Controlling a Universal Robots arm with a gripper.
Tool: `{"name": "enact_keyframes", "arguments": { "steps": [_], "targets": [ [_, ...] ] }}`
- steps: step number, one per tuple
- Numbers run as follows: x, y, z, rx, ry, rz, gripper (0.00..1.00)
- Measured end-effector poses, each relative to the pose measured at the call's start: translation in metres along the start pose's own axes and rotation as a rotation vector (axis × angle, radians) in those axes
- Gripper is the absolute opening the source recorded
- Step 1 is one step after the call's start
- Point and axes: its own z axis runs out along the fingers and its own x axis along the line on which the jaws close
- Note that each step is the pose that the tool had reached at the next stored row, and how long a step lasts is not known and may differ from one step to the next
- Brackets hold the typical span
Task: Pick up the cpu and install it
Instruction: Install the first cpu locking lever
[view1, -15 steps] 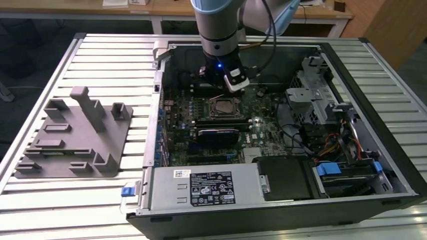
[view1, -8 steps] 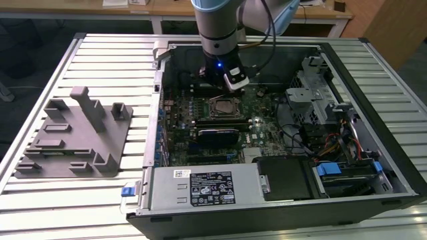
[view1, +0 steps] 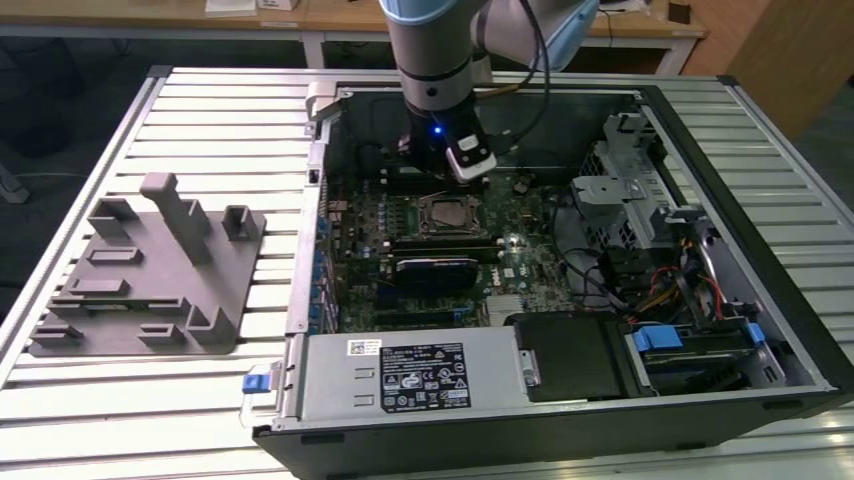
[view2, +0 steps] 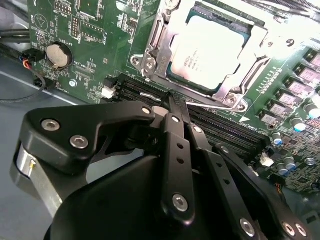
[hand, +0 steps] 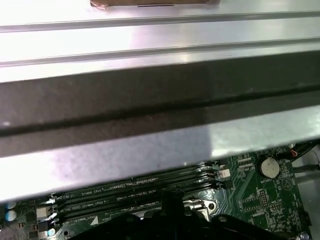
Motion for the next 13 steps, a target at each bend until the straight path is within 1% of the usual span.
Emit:
{"name": "enact_keyframes", "arguments": {
  "steps": [5,8,10,13],
  "targets": [
    [0.0011,0.0035,0.0011,0.0002,-0.0002,0.001,0.11],
    [0.0013,0.0042,0.0016,0.0005,-0.0006,0.003,0.11],
    [0.0014,0.0041,0.002,0.0035,-0.0023,0.009,0.11],
    [0.0016,0.0039,0.0033,0.0093,-0.0074,0.029,0.11]
  ]
}}
